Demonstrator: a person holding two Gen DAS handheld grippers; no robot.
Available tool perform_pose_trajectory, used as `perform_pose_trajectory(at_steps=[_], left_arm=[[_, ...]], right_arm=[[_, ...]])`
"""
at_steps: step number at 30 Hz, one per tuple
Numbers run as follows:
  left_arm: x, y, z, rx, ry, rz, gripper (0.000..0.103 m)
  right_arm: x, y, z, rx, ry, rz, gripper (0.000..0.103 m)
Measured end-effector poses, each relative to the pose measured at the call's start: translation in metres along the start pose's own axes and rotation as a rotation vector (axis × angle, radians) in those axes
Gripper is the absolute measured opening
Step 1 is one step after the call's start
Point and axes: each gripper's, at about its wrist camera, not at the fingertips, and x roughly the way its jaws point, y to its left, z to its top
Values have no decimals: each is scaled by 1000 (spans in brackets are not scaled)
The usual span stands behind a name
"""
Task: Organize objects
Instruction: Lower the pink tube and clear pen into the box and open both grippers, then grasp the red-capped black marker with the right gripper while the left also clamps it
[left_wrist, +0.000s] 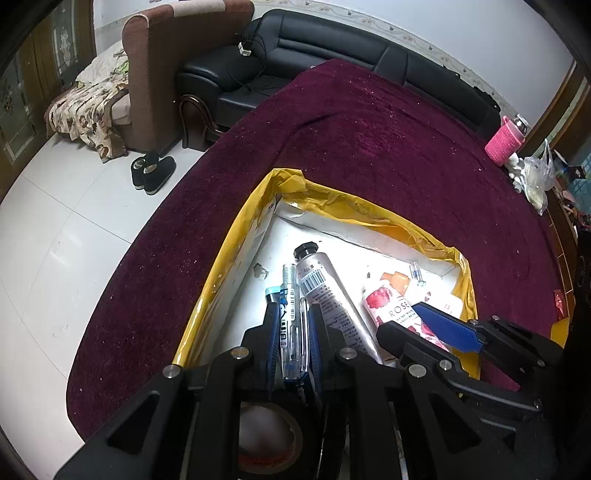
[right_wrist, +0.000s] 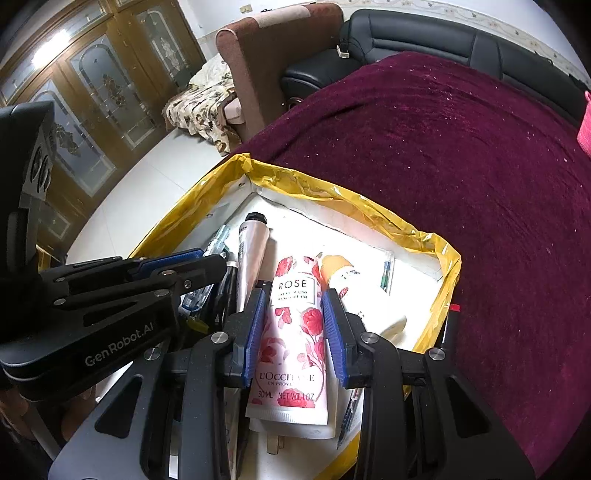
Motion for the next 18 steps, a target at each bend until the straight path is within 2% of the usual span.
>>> perform_pose_trajectory(at_steps=[4, 7, 8, 9, 10, 11, 12, 13, 14, 18], left_arm=[[-2, 2, 1, -17, 0, -23, 15], [-10, 8, 1, -57, -21, -66, 22], [-16, 8, 1, -68, -38, -73, 31], [-21, 9, 0, -74, -54, -74, 48], [-29, 8, -2, -81, -81, -72, 57], [-36, 8, -4, -86, -109, -70, 70], [-44, 6, -8, -92, -137, -66, 76], [-52, 5, -14, -98, -159, -59, 77], [-59, 2, -20, -101, -169, -59, 77], [-77, -12, -48, -109, -176, -112, 77]], right_arm=[[0, -7, -1, 42, -2, 30, 33], [-7, -12, 0, 69, -2, 116, 33], [-15, -15, -2, 76, -16, 142, 33], [-23, -17, -3, 76, -32, 157, 33], [-32, -18, -6, 73, -50, 172, 34], [-45, -21, -11, 70, -77, 182, 38], [-55, -25, -15, 74, -99, 180, 43], [-66, -30, -21, 85, -125, 177, 56], [-79, -39, -30, 104, -158, 169, 62], [-97, -68, -64, 142, -162, 75, 62]])
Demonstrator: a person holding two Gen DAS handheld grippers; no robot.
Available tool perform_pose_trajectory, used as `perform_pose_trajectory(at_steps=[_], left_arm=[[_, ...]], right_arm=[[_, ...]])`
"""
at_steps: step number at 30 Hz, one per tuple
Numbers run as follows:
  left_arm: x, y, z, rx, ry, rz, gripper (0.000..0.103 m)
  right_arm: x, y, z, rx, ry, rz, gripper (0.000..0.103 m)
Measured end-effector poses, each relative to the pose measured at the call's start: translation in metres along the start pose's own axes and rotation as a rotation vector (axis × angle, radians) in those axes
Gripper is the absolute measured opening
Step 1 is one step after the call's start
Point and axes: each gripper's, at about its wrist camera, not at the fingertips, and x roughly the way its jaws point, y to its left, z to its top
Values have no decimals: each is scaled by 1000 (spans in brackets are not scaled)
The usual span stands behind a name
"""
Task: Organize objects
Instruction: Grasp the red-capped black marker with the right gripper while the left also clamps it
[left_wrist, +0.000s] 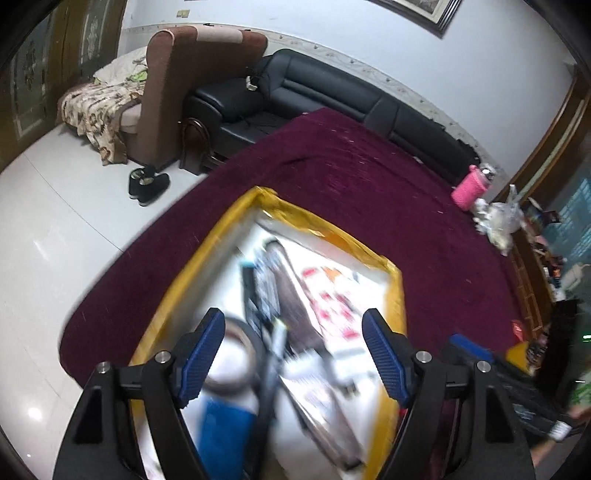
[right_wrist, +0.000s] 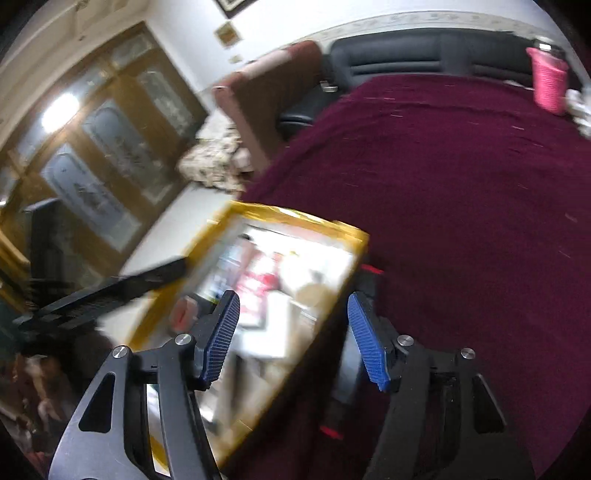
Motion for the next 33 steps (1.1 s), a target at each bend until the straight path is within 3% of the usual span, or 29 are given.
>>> perform_pose_trajectory(at_steps=[4, 10, 13, 18, 22, 25, 29, 33], left_arm=[[-11, -25, -21, 41, 4, -39, 77], [-19, -60, -31, 109, 8, -46, 77], [-17, -73, -34, 120, 29, -48, 77], [-7, -103, -44, 151, 84, -96, 76], [14, -138, -55, 201, 161, -161, 74], [41, -166, -66, 248, 244, -201, 53], [76, -186, -80, 245, 364, -220, 46], [93, -189, -90, 226, 400, -193, 46]], right_arm=[[7, -19, -32, 19, 80, -30, 61], [33, -10, -37, -15, 104, -101, 39], [39, 1, -39, -90, 93, -175, 18], [13, -21, -58, -51, 95, -176, 17], [-20, -51, -84, 22, 100, -115, 17], [-36, -61, -100, 56, 94, -96, 17], [-47, -73, -110, 109, 79, -55, 17], [-47, -73, -114, 113, 65, -54, 17]])
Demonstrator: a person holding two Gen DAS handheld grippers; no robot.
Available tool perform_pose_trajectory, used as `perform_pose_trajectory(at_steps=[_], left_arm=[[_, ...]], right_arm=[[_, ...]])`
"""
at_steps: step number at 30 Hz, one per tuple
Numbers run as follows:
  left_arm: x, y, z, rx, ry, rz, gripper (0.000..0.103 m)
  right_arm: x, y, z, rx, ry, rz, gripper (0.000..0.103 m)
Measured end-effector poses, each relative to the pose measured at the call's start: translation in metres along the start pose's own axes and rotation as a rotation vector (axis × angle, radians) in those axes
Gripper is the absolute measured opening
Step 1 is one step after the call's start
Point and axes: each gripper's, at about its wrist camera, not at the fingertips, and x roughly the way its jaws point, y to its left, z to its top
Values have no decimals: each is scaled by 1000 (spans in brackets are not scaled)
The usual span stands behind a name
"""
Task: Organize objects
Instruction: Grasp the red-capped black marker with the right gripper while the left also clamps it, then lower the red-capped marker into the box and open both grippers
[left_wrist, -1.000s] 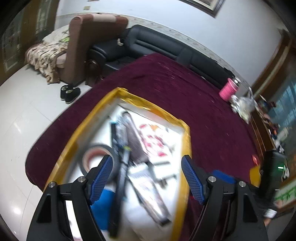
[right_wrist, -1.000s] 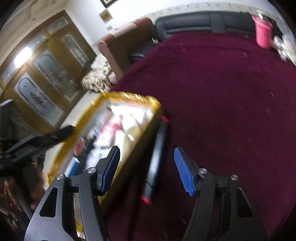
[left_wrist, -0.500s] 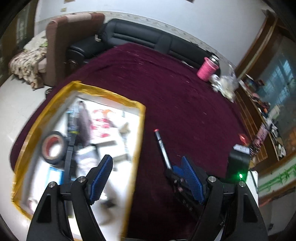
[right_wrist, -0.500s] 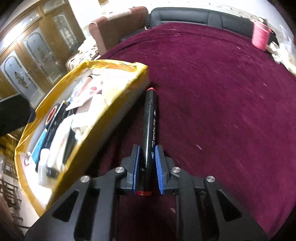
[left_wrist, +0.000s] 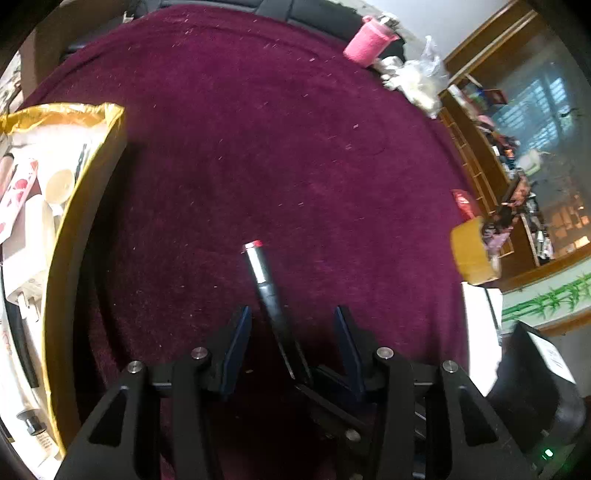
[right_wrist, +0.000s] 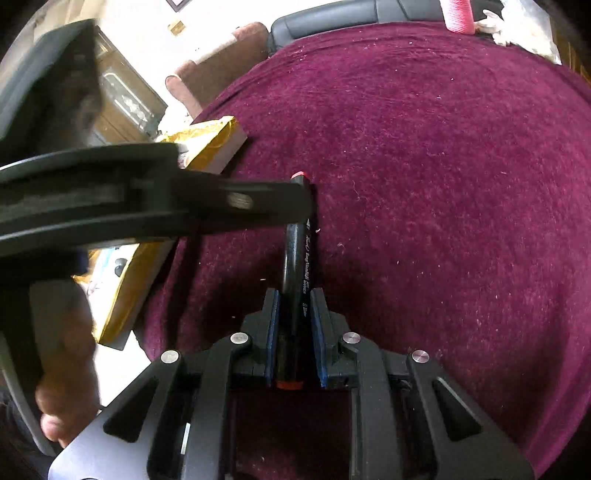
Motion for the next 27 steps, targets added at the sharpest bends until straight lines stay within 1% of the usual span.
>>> perform_pose_trajectory(at_steps=[2, 4, 5, 7, 8, 14, 18, 20, 23, 27], left_arm=[[6, 6, 1, -29, 18, -5, 45], [5, 9, 0, -43, 7, -22, 45], [5, 9, 0, -45, 3, -19, 44], [5, 8, -2, -43, -8, 11, 31], [7, 9, -1, -40, -13, 32, 19], [5, 22, -4, -91, -37, -28, 18], [-1, 30, -6, -127, -55, -56, 17], [-16, 31, -6, -128, -88, -63, 16], [-42, 34, -5, -126, -141, -74, 16], [-83, 62, -5, -180, -198, -67, 16]], right_arm=[[2, 0, 0, 3, -9, 5, 17], [2, 0, -1, 11, -11, 20, 17], [2, -1, -1, 17, -6, 42, 17], [-1, -2, -4, 21, -8, 62, 17], [-1, -1, -4, 18, -11, 56, 17], [-1, -1, -4, 21, -8, 45, 17], [0, 8, -7, -20, -21, -6, 17], [-2, 13, -5, -21, -26, -9, 17], [-11, 32, 2, -82, -55, -26, 16], [-17, 61, 14, -141, -65, 15, 17]])
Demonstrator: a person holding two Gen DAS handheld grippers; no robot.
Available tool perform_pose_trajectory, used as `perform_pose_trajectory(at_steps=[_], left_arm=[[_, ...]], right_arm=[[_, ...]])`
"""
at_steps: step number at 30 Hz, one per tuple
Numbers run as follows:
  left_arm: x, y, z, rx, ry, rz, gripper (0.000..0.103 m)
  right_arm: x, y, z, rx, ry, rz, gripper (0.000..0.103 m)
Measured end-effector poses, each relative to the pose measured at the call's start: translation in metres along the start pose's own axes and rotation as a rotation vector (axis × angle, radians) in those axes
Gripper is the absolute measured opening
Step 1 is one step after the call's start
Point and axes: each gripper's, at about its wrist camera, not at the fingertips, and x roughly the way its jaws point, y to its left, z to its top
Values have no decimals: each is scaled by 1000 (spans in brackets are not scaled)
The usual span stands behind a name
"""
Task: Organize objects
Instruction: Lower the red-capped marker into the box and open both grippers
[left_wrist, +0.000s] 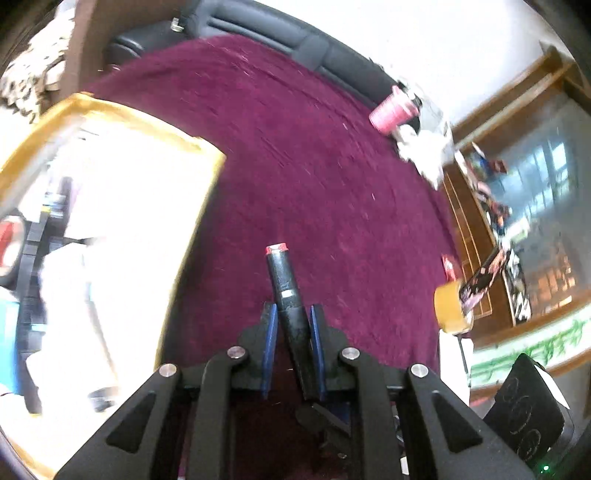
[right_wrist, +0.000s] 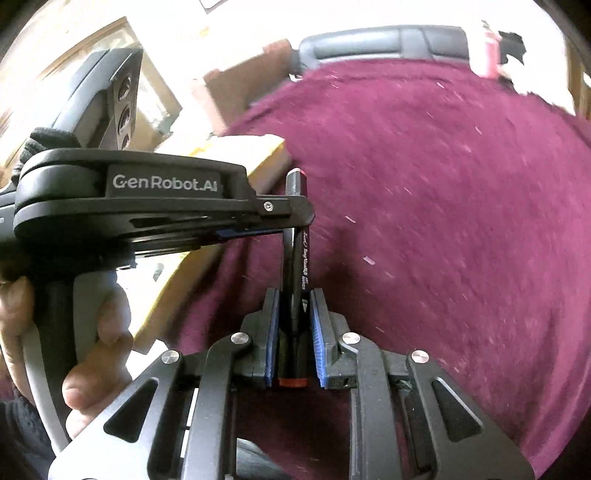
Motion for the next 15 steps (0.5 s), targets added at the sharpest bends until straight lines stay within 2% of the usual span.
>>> perform_pose_trajectory(at_steps=[7, 10, 15], left_arm=[[-49, 55, 12, -85, -82, 68, 16], [-57, 79, 20, -132, -99, 70, 16], [-55, 106, 36, -171, -100, 77, 16]], right_arm=[[18, 63, 21, -125, 29, 105, 17], [40, 82, 29, -137, 68, 150, 17], [65, 99, 42, -138, 105, 170, 17]])
